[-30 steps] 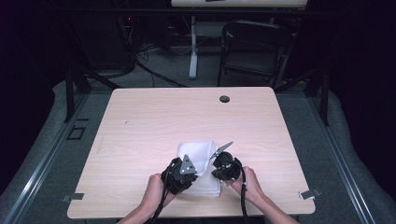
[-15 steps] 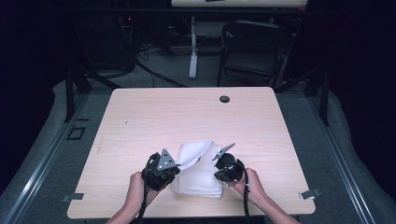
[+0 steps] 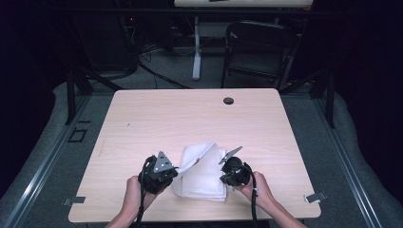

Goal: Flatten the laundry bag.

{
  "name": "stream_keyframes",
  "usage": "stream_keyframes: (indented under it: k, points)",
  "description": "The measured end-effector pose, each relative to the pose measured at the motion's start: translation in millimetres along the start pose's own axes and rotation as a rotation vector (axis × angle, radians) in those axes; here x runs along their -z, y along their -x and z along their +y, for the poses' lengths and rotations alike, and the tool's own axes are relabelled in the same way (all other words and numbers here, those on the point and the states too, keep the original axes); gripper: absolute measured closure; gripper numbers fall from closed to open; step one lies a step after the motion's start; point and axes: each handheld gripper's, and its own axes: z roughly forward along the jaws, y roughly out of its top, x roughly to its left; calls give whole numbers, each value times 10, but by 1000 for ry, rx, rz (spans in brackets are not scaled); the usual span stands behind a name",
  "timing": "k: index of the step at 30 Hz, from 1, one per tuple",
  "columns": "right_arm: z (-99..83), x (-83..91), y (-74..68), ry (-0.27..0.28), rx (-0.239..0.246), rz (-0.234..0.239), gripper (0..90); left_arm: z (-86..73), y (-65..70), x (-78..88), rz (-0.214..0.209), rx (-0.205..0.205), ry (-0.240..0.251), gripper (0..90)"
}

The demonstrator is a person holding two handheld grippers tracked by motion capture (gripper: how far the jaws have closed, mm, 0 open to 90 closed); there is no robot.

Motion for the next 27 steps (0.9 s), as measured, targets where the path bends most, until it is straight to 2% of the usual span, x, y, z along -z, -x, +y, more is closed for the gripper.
stream_keyframes:
  k: [6, 8, 9, 13, 15, 18, 23, 24, 26, 27]
  points:
    - [12, 94, 15, 25, 14, 10, 900, -66, -89, 26, -9, 46, 15, 888]
    - [8, 148, 22, 49, 2, 1, 900, -67, -97, 29, -6, 54, 15, 888]
    - [3, 195, 34, 58, -1, -19, 900, -68, -100, 33, -6, 56, 19, 888]
    - [-2, 225, 64, 67, -15, -47, 900, -64, -76, 37, -8, 49, 18, 888]
    - [15, 184, 112, 67, -24, -65, 900, -65, -74, 37, -10, 53, 19, 888]
    - [40, 155, 131, 68, -34, -59, 900, -75, -81, 39, -18, 68, 24, 888]
    - [129, 92, 106, 77, -34, -60, 900, -87, -113, 35, -20, 80, 17, 887]
    - [154, 33, 98, 59, -33, -59, 900, -87, -122, 36, -32, 83, 5, 888]
    - [160, 7, 101, 49, -35, -51, 900, -94, -121, 21, -24, 93, 10, 887]
    - [164, -27, 113, 39, -40, -52, 900, -96, -130, 17, -26, 92, -2, 887]
